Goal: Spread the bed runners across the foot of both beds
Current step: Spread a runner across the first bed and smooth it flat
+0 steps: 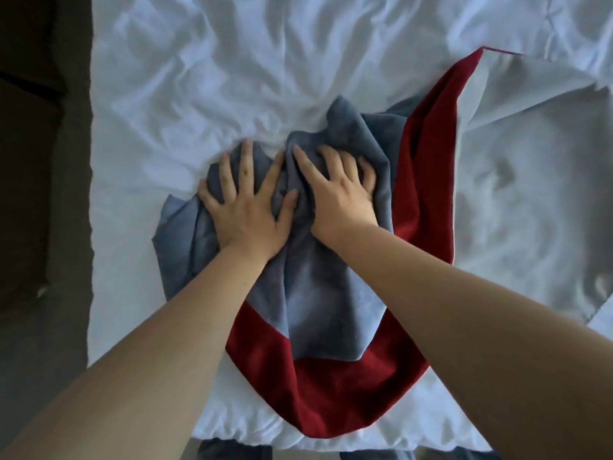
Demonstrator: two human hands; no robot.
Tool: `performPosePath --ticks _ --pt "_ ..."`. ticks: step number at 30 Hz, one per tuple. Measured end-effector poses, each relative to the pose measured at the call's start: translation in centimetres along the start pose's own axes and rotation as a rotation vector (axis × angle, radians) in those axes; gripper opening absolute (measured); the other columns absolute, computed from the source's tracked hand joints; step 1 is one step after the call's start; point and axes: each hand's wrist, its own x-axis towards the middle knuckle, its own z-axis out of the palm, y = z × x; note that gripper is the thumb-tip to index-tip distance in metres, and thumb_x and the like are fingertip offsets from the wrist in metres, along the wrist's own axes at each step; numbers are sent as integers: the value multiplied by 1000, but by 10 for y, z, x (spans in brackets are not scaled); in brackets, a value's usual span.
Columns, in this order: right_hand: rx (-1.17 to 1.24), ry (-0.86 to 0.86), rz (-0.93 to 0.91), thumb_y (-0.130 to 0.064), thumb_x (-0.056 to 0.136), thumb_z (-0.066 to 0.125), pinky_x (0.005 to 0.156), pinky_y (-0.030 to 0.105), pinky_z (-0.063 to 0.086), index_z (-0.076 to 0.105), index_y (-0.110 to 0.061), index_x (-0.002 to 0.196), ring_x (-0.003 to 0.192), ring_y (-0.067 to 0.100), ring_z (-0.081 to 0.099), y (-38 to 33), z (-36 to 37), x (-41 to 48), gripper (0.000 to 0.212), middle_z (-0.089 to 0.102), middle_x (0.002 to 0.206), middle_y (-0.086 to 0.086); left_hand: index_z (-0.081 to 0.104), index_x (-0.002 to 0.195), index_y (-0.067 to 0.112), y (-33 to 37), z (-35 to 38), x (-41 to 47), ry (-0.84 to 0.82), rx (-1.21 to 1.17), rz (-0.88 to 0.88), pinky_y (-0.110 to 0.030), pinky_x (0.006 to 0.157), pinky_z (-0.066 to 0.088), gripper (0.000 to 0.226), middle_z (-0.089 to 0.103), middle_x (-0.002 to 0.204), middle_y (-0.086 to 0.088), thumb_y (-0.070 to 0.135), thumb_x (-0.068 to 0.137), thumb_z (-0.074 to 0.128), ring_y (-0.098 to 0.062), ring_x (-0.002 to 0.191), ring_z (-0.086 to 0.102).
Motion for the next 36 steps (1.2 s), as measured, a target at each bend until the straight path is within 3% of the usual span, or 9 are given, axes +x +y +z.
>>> performPosePath --ticks 5,9,14,18,23,27,31,34,36 --pt "99 -17 107 -35 85 61 106 52 24 7 -38 159 133 31 38 -2 -9 17 91 47 142 -2 26 149 43 2 -9 15 -25 56 -14 -58 100 33 59 20 159 -9 70 96 19 -40 135 31" --pt "96 -32 149 -19 76 66 97 47 30 49 -27 124 115 31 53 -7 -36 20 52 63 115 1 47 116 24 -8 -32 20 47 -96 49 -52 83 41 44 49 122 -8 58 99 25 -38 104 50" --pt "92 83 166 -17 73 67 78 40 34 56 -21 102 84 31 59 9 -64 -8 32 61 78 -2 48 93 13 -34 -74 15 133 -158 270 -43 62 41 37 52 97 -9 49 101 44 -35 79 53" --pt "266 134 418 -12 73 59 58 35 36 49 -15 85 68 29 51 37 -97 -17 16 53 69 -2 49 100 13 -78 -116 12 273 -208 -120 -50 66 48 37 54 106 -16 50 102 47 -41 91 56" --pt "338 175 547 -14 73 55 58 38 46 47 -18 88 72 31 57 52 -124 -17 17 59 76 2 43 128 8 -108 -149 21 233 -219 -648 -69 102 34 48 40 141 -27 46 100 51 -51 129 40" --pt "359 112 452 -21 75 61 58 41 54 49 -20 95 69 27 59 35 -115 -26 23 60 76 0 22 152 18 -64 -133 17 109 -72 -223 -69 115 12 88 8 165 -23 47 85 71 -47 152 8" --pt "530 87 298 -41 86 64 59 39 56 58 -34 106 64 13 64 19 -98 -33 22 65 66 -9 12 158 37 -1 -122 28 -44 -2 278 -57 120 17 94 10 170 0 35 83 69 -29 154 13" --pt "571 124 247 -45 91 60 64 38 58 62 -35 103 63 7 66 22 -88 -35 16 68 67 -10 11 157 43 19 -108 42 -211 1 263 -48 110 30 86 49 148 -1 31 88 61 -28 138 38" --pt "589 165 240 -38 94 59 73 39 58 58 -35 122 75 8 67 26 -83 -39 28 70 80 -11 36 147 39 14 -100 41 -264 -79 132 -48 96 39 57 65 120 -6 33 94 55 -35 119 54"
